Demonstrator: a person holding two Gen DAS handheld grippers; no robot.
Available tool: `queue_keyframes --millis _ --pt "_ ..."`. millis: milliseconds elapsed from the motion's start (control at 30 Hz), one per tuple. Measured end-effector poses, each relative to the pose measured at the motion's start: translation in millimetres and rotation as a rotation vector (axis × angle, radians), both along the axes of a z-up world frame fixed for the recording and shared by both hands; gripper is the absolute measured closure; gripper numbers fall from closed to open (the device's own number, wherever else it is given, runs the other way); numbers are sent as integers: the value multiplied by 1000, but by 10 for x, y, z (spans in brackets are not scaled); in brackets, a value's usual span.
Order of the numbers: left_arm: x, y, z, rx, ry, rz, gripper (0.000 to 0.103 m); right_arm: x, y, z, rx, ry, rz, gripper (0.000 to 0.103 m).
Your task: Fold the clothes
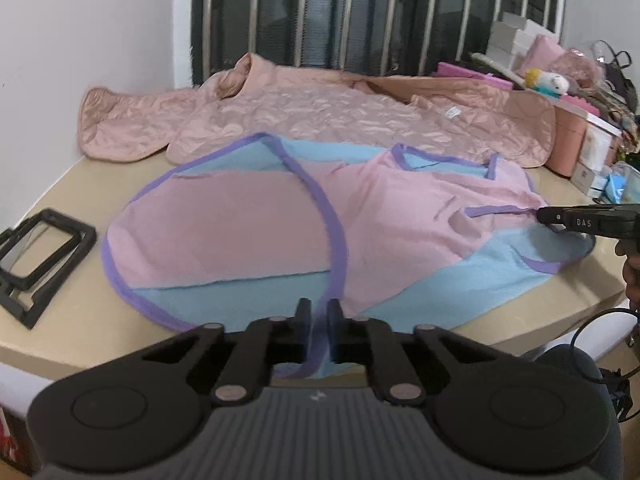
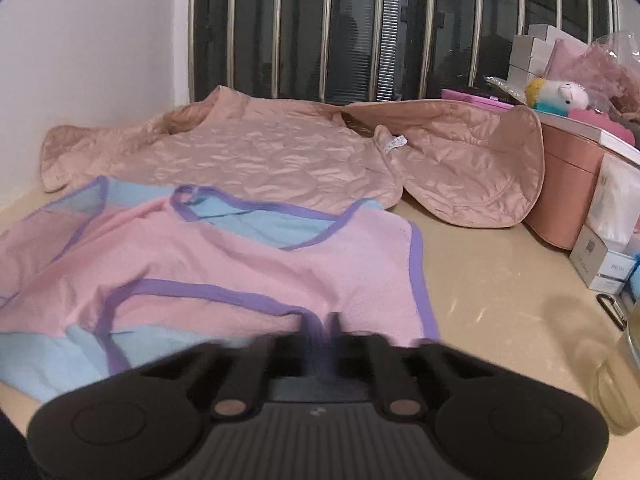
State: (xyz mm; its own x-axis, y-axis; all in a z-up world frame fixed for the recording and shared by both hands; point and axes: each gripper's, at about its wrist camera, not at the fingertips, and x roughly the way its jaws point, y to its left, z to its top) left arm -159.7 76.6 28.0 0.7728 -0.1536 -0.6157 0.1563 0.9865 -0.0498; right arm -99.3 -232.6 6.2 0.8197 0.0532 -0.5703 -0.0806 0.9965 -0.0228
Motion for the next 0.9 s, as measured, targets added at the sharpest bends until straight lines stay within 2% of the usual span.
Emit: queue_keyframes --millis 100,233,267,300,333,367,400,433,467,500,600,700,900 --pt "9 34 5 2 -4 22 101 -90 -115 64 15 -25 -40 102" --pt "52 37 -24 17 11 27 101 -182 -174 51 -11 5 -56 100" --pt "27 56 -13 7 9 14 97 -210 -169 42 -21 13 -54 99" --pt "1 75 -2 -3 8 1 93 -271 -182 65 -12 -3 -47 90" --pt "-25 94 10 -13 6 -12 89 -333 -196 88 -3 -20 -40 77" --pt "-51 113 21 -24 4 -25 78 -395 -209 111 6 -36 -33 71" --pt "-76 132 32 -34 2 -38 68 -459 -237 136 22 -48 -16 68" --pt "-121 161 34 -32 -8 -46 64 -524 -267 160 37 -53 11 68" --pt "-157 182 25 -26 -15 -63 53 -582 -292 177 43 -52 44 68" --pt "-193 203 16 -20 -23 -80 51 -641 -314 182 39 -52 75 68" --pt "-230 222 -26 -25 -18 -107 51 -752 -301 126 -16 -34 158 67" --pt "-256 192 -39 -3 -23 -113 51 -745 -218 52 -56 -17 144 67" --pt "-347 88 -47 67 -77 -178 52 -651 -267 -4 -1 -22 91 68"
